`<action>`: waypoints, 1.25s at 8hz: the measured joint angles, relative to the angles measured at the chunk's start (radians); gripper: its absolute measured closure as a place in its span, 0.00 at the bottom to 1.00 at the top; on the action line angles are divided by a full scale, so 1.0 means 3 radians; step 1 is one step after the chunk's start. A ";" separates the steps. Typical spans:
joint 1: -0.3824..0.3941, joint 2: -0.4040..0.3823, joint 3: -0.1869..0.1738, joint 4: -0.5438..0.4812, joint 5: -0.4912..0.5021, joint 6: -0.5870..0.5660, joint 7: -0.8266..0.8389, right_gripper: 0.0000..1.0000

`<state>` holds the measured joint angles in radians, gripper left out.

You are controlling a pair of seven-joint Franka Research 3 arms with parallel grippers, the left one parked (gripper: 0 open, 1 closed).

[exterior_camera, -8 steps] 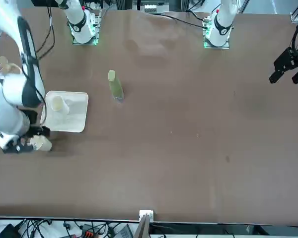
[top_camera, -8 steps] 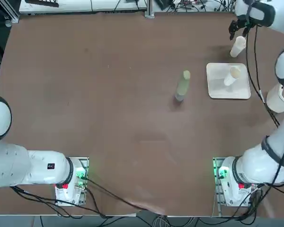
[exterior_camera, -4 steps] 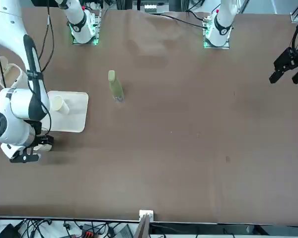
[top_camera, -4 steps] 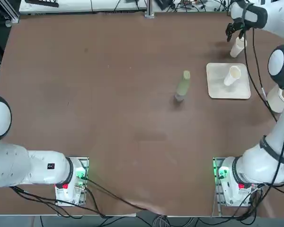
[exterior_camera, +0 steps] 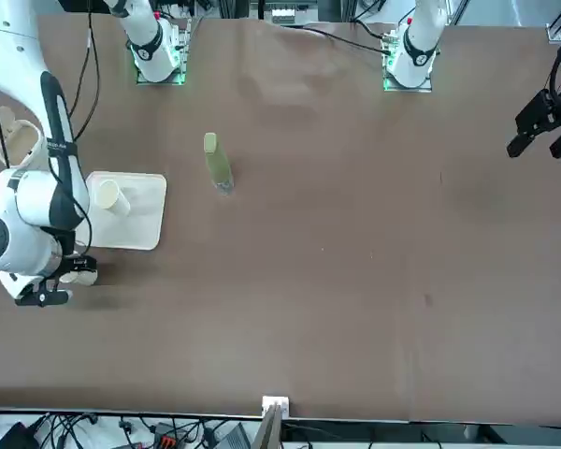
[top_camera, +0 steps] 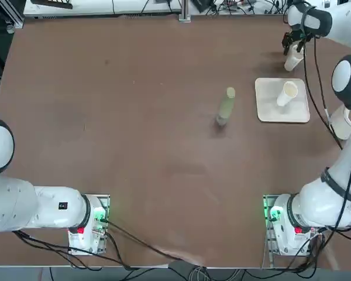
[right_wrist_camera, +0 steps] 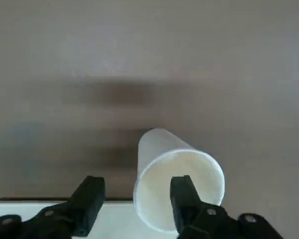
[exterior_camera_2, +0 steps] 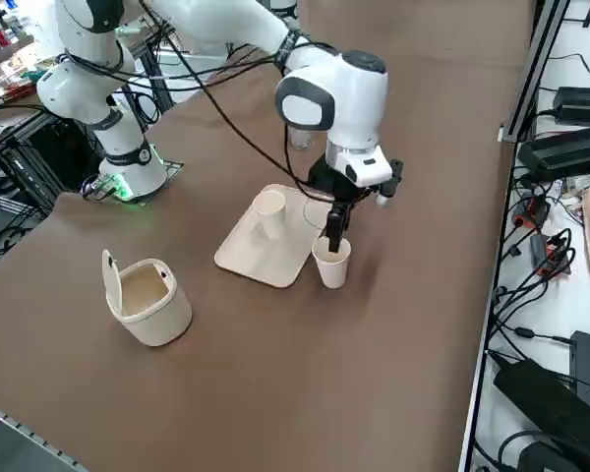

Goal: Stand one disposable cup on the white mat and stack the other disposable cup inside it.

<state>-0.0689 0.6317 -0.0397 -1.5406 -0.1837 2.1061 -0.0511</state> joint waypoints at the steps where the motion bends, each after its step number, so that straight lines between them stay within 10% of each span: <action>1: 0.0000 0.0016 0.0001 0.0000 0.0000 0.0000 0.0000 0.41; 6: 0.0001 0.0018 0.0005 0.0028 0.0000 0.0001 0.0001 0.96; 10: -0.0002 -0.0203 0.0002 0.0126 0.0000 -0.0242 0.0001 0.98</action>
<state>-0.0696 0.5708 -0.0392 -1.5027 -0.1835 2.0335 -0.0510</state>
